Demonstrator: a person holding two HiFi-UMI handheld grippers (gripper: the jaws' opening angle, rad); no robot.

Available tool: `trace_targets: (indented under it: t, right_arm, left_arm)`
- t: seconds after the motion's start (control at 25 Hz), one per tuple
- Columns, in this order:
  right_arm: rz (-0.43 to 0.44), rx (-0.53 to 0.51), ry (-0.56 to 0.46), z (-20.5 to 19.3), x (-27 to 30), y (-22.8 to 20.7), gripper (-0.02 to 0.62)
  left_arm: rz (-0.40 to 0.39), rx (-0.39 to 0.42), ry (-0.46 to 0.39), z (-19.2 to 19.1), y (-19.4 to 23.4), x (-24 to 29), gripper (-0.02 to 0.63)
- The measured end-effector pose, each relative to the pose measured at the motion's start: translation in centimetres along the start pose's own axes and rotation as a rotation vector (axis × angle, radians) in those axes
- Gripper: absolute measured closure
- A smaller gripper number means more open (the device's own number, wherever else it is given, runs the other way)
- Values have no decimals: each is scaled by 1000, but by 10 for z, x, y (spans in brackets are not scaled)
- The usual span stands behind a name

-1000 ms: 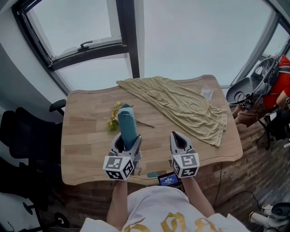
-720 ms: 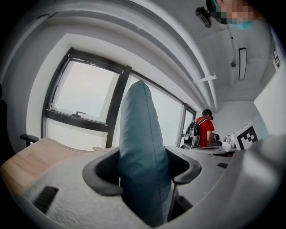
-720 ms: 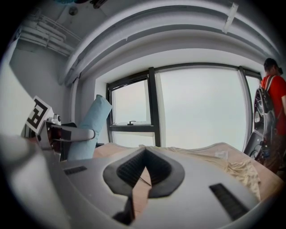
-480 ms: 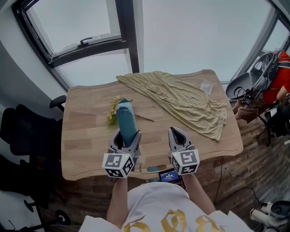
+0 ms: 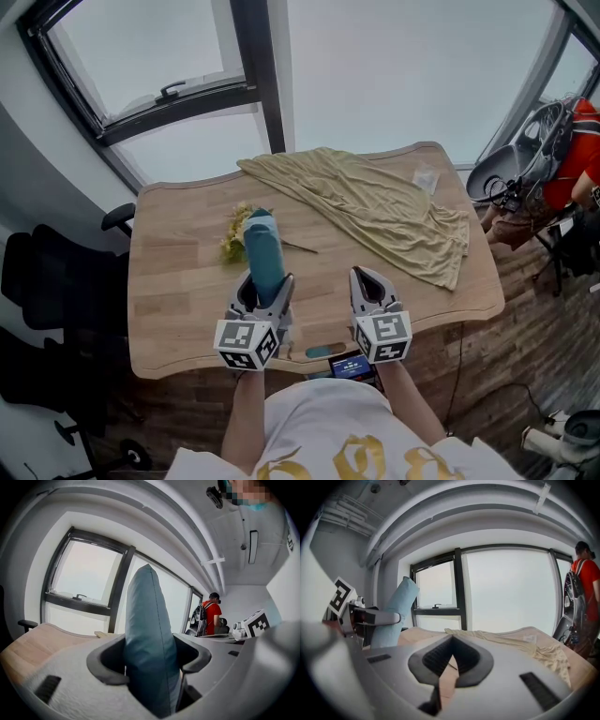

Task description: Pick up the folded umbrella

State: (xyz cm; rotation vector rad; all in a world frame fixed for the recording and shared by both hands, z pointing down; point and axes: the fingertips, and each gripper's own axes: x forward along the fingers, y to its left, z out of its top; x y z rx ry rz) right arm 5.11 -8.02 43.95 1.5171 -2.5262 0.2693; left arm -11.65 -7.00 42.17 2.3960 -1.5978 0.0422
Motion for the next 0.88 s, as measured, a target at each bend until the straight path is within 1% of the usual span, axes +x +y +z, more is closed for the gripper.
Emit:
trace_targets:
  t: [0.44, 0.88]
  right_arm:
    - [-22, -8, 16, -5, 7, -3, 584]
    - [-36, -10, 36, -12, 15, -4, 584]
  left_arm:
    - [-31, -10, 12, -3, 4, 9, 304]
    - [-26, -13, 41, -14, 18, 16, 304]
